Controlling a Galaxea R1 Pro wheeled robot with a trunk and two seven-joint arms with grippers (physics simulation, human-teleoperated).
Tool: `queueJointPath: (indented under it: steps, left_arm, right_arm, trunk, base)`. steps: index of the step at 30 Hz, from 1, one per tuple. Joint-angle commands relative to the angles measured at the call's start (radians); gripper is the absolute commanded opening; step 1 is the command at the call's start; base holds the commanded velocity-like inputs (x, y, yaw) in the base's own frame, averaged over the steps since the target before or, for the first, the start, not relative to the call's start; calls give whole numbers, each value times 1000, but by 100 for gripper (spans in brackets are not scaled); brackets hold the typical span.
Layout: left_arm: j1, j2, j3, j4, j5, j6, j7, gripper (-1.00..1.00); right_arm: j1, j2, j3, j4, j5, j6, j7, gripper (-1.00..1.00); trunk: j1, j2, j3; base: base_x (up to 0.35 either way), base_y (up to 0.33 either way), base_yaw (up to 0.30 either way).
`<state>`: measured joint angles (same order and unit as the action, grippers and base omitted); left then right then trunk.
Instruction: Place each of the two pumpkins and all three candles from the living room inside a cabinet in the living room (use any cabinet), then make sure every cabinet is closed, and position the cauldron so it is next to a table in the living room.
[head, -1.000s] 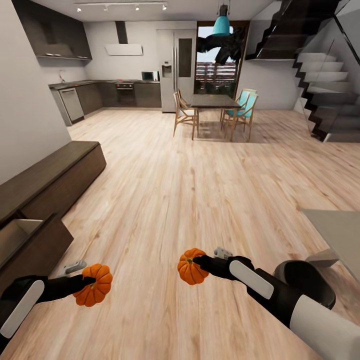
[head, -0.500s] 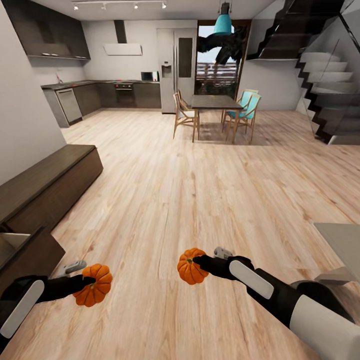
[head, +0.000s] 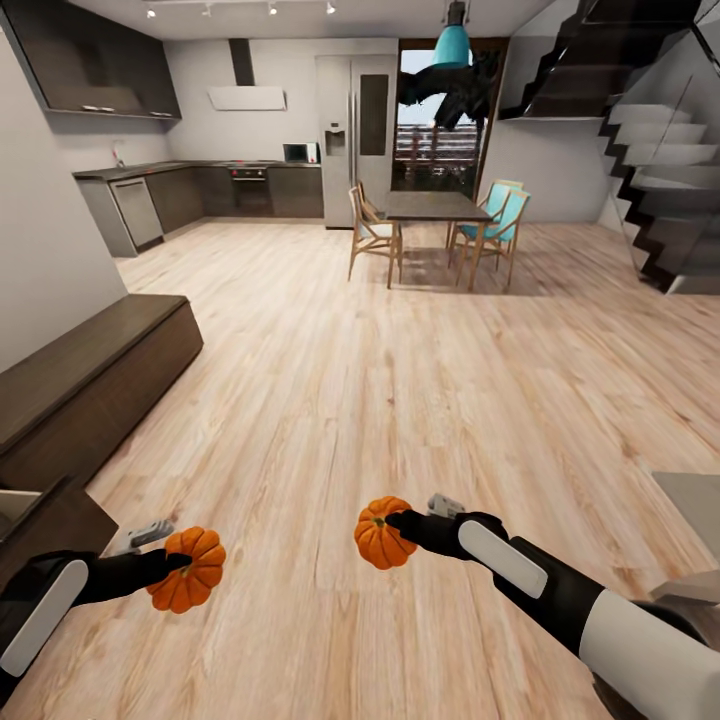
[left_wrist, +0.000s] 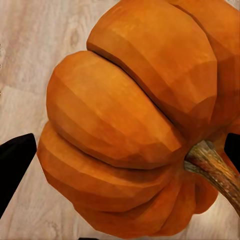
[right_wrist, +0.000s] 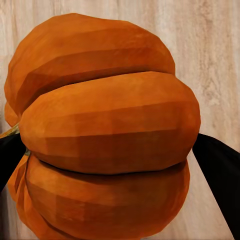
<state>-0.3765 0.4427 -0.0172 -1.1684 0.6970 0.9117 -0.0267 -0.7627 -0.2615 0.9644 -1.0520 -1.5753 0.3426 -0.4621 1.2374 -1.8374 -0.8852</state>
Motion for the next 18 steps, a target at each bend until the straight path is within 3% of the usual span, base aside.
queueJointPath:
  steps: [1, 8, 12, 18]
  left_arm:
    - [-1, 1, -1, 0, -4, 3, -2, -100]
    - [-1, 17, 3, -1, -5, 5, -2, -100]
    - [-1, 16, 3, -7, -8, 56, -1, -100]
    - [-1, 8, 1, -29, -15, 73, 0, -100]
  right_arm:
    - [-1, -1, 2, -2, -7, -1, -6, -100]
    - [-1, -2, 2, -3, -7, -1, -7, -100]
    - [-1, -2, 2, -4, -6, 0, -7, -100]
    - [-1, -1, 3, -4, -5, 0, -7, -100]
  trunk:
    - [0, 0, -1]
    - [0, 0, -1]
    - [0, 0, -1]
    - [0, 0, -1]
  base:
    - [39, 0, 148]
    - [9, 0, 232]
    - [1, 0, 283]
    - [0, 0, 288]
